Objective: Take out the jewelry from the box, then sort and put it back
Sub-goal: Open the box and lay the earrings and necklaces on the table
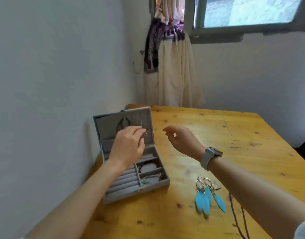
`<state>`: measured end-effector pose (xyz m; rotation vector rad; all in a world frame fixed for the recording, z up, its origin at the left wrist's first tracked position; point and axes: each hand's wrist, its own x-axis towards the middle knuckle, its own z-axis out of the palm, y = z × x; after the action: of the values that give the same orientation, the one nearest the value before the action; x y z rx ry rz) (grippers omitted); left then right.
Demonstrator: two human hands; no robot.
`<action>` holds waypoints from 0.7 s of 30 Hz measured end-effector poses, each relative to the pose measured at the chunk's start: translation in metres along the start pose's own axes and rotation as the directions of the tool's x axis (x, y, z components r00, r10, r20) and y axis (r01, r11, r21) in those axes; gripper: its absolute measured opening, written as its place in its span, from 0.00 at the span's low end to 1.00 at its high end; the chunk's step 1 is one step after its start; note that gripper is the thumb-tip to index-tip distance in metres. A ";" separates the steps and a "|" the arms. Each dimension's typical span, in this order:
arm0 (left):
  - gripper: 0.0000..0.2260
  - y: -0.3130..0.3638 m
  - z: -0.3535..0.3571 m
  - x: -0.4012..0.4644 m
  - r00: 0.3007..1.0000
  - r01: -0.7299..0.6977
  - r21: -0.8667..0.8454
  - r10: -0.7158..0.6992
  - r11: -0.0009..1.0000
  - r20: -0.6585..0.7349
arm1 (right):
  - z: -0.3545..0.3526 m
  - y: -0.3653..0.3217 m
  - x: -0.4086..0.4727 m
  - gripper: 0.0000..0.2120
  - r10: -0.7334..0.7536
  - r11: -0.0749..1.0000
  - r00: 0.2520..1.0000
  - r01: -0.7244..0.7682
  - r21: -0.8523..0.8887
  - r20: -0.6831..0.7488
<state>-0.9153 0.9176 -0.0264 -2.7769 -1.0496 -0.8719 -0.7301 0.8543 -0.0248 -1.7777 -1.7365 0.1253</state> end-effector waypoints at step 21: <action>0.27 -0.109 0.010 0.023 0.958 0.262 0.219 -0.226 0.940 -0.174 | 0.113 -0.067 0.112 0.10 0.133 0.962 0.980 -0.164 -0.221 -0.147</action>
<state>-0.9645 1.0169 -0.0388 -2.3812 -1.3923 -0.8889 -0.8294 0.9948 -0.0405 -2.0364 -1.5752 -0.1352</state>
